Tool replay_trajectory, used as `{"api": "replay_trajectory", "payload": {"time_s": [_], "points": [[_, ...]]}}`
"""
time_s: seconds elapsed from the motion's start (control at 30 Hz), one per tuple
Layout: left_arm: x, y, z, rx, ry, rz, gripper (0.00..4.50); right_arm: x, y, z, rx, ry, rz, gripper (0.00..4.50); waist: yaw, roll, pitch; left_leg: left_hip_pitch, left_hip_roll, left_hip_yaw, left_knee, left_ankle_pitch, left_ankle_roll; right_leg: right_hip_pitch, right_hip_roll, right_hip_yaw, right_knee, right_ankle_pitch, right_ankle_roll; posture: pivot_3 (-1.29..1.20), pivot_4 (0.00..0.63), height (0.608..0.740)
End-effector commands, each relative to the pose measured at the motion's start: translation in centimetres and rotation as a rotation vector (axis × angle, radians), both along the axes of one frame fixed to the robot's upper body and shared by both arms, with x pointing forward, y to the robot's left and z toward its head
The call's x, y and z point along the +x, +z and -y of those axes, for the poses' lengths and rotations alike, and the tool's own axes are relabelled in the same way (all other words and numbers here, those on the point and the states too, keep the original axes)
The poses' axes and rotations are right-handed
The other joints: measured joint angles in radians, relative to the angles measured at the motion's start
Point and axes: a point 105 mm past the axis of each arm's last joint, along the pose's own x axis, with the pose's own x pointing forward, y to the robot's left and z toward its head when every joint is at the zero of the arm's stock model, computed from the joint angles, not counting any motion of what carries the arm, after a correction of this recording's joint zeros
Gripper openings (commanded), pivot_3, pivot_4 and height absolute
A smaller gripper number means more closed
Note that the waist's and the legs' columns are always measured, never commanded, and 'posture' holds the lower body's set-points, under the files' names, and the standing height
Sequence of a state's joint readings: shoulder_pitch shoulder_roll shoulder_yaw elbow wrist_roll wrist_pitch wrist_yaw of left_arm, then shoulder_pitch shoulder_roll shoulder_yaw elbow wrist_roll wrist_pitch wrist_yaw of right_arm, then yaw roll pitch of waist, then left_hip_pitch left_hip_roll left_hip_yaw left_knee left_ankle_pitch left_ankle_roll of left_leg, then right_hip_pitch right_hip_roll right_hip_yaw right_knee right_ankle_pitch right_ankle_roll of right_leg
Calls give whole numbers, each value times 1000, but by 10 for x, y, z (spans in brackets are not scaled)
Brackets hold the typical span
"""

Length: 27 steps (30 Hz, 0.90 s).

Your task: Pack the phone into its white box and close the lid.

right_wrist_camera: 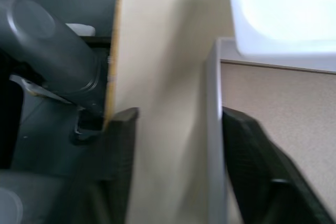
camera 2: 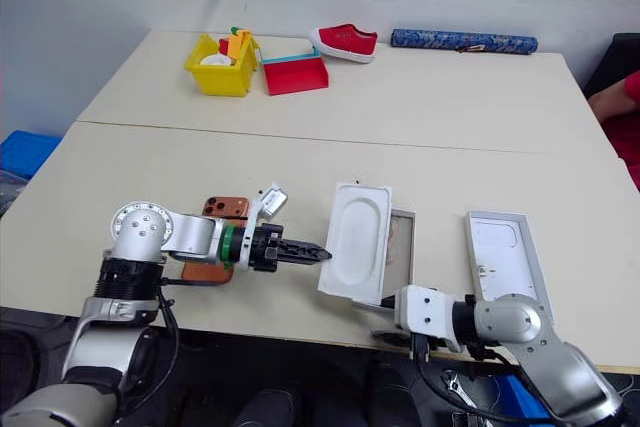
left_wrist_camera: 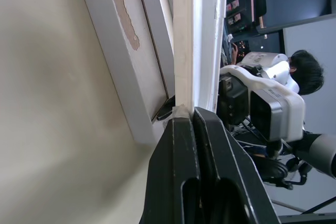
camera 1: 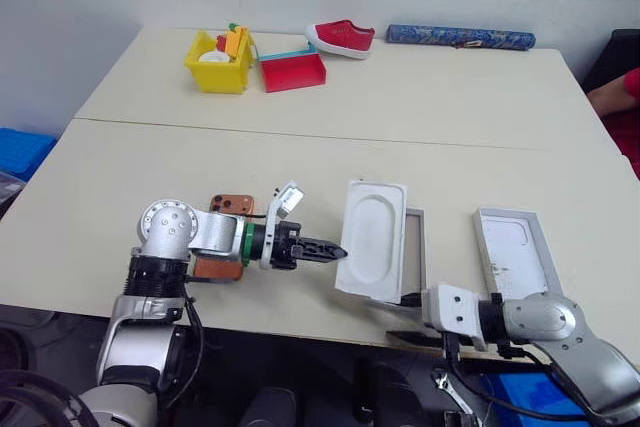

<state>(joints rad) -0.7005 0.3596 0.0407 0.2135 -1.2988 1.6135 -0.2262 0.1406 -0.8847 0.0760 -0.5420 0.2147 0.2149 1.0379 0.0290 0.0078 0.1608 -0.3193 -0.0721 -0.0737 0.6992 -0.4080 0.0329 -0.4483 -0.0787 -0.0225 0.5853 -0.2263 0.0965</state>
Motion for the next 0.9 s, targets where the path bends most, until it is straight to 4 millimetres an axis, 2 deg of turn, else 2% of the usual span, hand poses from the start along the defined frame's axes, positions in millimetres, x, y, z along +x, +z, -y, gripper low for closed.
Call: {"api": "replay_trajectory", "payload": {"time_s": [0.03,0.1,0.13,0.27,0.4,0.63,0.9], "points": [[-3,8,13,-20,-47,14,0,-10,35,4,52,-2,35,3651,1,0,0,0,0,0,0,0,0,0,0,0,0,0,0,0,150,740],[-5,5,19,-5,-62,13,0,-18,50,11,103,-43,-2,4332,1,0,0,0,0,0,0,0,0,1,0,0,0,0,0,0,150,740],[-6,5,21,1,-65,15,0,-20,54,13,119,-57,-15,4452,2,0,0,0,0,0,0,0,0,1,0,0,0,0,0,0,150,740],[-6,-2,32,35,-67,8,0,-26,83,36,196,-182,-39,4452,6,0,0,0,0,0,0,0,0,1,0,1,-1,0,0,0,150,740],[3,-11,38,57,5,-32,0,-25,99,47,228,-266,-21,4452,15,-1,0,1,0,0,0,0,0,2,0,1,-1,0,0,0,150,740],[9,-15,48,82,36,-36,0,-25,99,42,249,-300,-25,4452,23,-1,0,1,0,1,0,0,0,2,0,2,-1,0,1,0,150,740],[14,-19,48,109,59,-46,0,-22,96,43,259,-322,-16,4452,23,-1,0,1,0,1,0,0,0,2,0,2,0,0,1,0,150,740]]}}
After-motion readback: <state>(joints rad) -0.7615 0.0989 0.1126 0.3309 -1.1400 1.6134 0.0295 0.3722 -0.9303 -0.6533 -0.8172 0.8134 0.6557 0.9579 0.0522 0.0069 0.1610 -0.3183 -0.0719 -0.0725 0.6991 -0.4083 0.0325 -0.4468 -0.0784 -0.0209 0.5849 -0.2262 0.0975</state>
